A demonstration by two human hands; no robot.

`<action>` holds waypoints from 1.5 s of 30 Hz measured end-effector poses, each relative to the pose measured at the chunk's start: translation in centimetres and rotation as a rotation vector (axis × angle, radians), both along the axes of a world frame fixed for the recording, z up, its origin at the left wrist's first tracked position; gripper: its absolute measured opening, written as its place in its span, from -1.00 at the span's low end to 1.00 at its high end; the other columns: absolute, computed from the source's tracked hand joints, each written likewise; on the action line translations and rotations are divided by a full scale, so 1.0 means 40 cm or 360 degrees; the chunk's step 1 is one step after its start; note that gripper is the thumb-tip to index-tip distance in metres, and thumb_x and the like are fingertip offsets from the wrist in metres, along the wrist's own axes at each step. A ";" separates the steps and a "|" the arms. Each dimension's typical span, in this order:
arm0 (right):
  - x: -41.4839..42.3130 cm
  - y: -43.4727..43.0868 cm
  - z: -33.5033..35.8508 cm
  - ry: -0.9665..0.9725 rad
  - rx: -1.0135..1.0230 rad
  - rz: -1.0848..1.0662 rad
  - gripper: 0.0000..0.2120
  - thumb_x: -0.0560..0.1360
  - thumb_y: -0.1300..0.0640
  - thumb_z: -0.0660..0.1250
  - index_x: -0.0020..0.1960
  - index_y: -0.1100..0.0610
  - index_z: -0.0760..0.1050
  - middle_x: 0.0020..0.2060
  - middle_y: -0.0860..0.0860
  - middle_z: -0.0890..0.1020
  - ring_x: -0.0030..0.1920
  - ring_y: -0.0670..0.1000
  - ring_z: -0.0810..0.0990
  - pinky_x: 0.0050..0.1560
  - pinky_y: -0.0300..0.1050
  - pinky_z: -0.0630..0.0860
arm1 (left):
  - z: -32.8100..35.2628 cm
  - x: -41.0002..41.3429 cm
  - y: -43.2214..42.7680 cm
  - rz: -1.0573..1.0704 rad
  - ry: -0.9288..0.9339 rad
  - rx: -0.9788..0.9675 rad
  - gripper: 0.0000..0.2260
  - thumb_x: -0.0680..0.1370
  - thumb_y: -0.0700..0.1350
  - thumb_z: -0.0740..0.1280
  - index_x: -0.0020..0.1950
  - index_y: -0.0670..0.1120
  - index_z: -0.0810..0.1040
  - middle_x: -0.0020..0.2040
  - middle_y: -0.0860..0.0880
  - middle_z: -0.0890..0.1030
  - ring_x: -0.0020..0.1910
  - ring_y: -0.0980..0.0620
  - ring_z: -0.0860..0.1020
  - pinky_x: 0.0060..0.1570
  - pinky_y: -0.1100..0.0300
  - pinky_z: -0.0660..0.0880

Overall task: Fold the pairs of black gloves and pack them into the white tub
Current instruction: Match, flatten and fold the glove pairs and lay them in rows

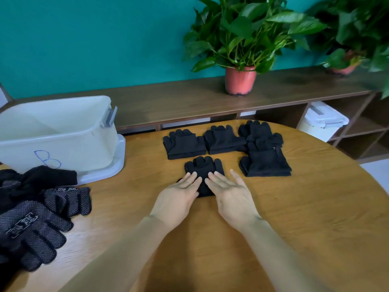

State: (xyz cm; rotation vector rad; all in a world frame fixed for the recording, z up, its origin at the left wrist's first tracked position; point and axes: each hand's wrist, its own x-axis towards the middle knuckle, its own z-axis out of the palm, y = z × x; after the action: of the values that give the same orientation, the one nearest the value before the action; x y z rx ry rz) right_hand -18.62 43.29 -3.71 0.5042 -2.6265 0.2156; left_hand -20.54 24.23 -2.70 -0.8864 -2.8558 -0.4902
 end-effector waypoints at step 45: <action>0.180 -0.492 0.115 0.0313 0.0199 0.0417 -0.48 0.22 0.20 0.57 0.18 0.17 0.63 -0.12 0.04 0.73 0.18 0.07 0.64 0.26 0.13 0.47 | 0.086 0.382 -0.538 0.0690 0.0369 -0.0256 -0.56 0.63 -0.03 0.05 0.36 -0.18 0.55 0.33 -0.14 0.57 0.37 -0.10 0.50 0.42 0.04 0.16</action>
State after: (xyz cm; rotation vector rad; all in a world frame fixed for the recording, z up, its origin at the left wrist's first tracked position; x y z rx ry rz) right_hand -11.43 23.60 0.89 0.8680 -2.3875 0.0785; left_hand -5.28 2.72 0.75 -0.2942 -2.7765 -0.1021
